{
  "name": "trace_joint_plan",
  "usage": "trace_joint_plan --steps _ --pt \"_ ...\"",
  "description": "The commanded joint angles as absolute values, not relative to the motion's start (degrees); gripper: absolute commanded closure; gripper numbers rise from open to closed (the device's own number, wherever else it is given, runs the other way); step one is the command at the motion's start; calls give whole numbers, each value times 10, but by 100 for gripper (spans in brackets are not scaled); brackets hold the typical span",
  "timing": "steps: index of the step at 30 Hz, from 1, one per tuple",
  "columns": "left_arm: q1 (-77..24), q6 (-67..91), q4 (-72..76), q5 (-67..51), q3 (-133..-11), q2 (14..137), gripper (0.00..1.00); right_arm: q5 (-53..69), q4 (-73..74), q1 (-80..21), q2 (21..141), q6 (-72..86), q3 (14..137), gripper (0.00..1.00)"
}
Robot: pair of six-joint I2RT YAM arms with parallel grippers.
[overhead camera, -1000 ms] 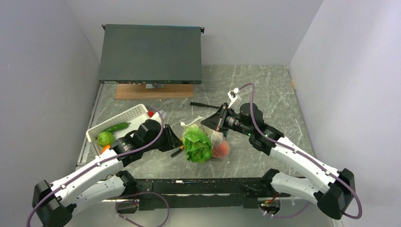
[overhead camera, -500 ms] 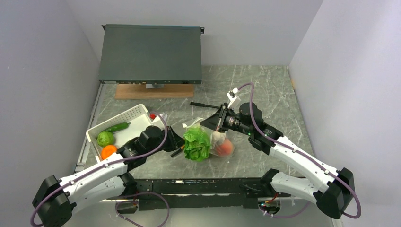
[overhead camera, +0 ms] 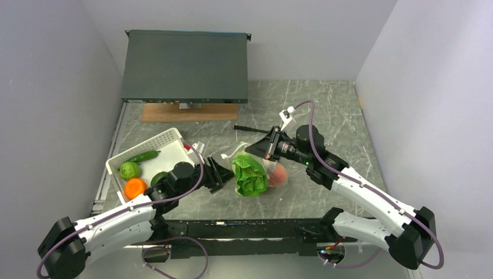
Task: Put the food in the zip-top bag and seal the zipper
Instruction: Adjust the fake vegetable in the zipper food storage bag.
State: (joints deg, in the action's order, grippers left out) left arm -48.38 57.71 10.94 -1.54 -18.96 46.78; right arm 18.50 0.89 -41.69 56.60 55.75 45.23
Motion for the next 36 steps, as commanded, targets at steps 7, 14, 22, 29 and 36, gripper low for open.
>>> trace_joint_plan --steps 7,14,22,29,36 --pt "-488 586 201 -20 -164 405 84 222 -62 -417 559 597 460 100" --pt "-494 601 167 -5 -183 393 100 219 43 -418 575 487 505 100" --pt "-494 698 11 -34 -255 423 100 78 306 -444 609 232 608 56" --pt "-494 714 1 -45 -262 433 100 -35 403 -507 577 128 697 21" --pt "-495 701 -29 -42 -279 419 100 -4 381 -621 577 70 737 6"
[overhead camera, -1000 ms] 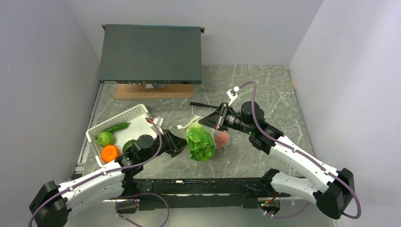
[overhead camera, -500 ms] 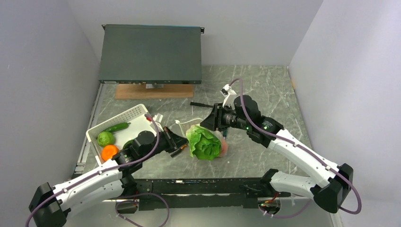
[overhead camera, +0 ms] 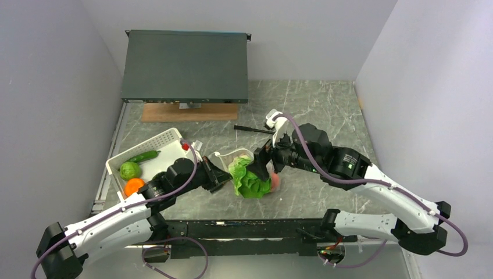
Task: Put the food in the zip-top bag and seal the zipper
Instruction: Adjust the fake vegetable in the zipper food storage bag.
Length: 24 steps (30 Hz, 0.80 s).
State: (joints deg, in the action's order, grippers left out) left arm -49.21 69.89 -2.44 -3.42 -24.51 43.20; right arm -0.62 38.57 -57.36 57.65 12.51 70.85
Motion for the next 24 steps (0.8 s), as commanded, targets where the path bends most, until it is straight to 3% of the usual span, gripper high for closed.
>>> trace_joint_plan --steps 1,5,18,24 --pt "-494 702 -29 -43 -280 417 100 -4 372 -640 584 70 739 5" --pt "-494 705 -26 -46 -282 415 100 -14 337 -704 613 74 740 0" --pt "-496 706 -33 -48 -289 411 100 -281 343 -779 681 57 657 0" --pt "-495 712 -34 -45 -282 406 100 -322 328 -779 680 42 623 10"
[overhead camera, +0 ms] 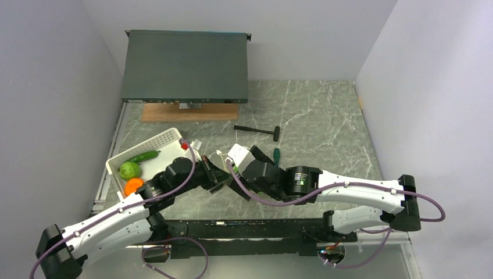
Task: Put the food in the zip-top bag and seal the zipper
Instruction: Adjust the fake vegetable in the zipper food storage bag.
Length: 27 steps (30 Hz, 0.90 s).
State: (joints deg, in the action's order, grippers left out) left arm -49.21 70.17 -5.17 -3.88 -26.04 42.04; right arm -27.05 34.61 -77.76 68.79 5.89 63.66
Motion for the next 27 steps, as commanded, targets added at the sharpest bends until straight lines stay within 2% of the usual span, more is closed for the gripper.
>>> trace_joint_plan --steps 1,7,12,14,19,22,24,27 --pt "-495 711 -36 -44 -283 405 100 -318 322 -780 681 43 614 15" --pt "-495 704 -51 -42 -294 409 100 -316 285 -779 684 55 584 51" --pt "-495 697 -56 -44 -295 414 100 -268 232 -778 660 54 553 99" --pt "-495 686 -71 -41 -300 413 99 -256 219 -778 651 52 543 100" --pt "-495 655 -109 -27 -321 401 71 -241 212 -774 638 56 531 100" --pt "-496 643 -123 -7 -329 388 60 -232 212 -766 630 63 529 100" --pt "-496 637 -137 7 -334 381 55 -225 208 -761 623 66 527 100" --pt "-497 629 -168 42 -350 387 53 -214 206 -754 617 67 526 100"
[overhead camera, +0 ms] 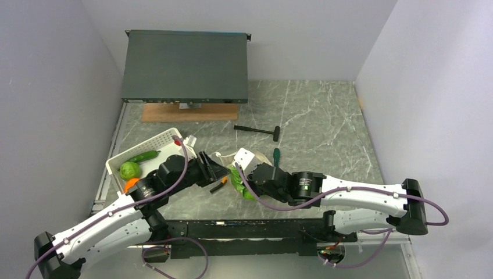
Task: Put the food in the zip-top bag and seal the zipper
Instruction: Adjust the fake vegetable in the zipper food storage bag.
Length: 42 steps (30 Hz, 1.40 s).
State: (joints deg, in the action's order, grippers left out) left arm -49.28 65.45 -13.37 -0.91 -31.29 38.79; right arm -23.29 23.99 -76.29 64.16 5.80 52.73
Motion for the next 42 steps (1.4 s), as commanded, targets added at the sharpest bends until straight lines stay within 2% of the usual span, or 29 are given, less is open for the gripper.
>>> trace_joint_plan --steps 1,7,12,14,16,20,33,36,42 --pt "-497 625 -176 50 -355 393 52 -211 206 -753 616 68 527 100" --pt "-498 604 -222 89 -393 440 56 -205 202 -751 615 74 529 100" --pt "-498 581 -211 84 -403 466 66 -198 205 -751 616 78 535 100" --pt "-500 574 -208 77 -412 480 74 -199 207 -751 618 78 539 100" --pt "-503 565 -215 72 -423 493 87 -206 213 -751 621 78 547 100" --pt "-515 557 -221 68 -437 500 100 -233 242 -751 627 90 577 100" --pt "-518 623 -66 -61 -371 444 100 -313 336 -752 703 224 711 100" --pt "-519 632 -50 -61 -359 438 100 -299 309 -751 719 240 694 100" --pt "-518 658 -5 -68 -325 414 100 -297 144 -739 715 235 571 100"
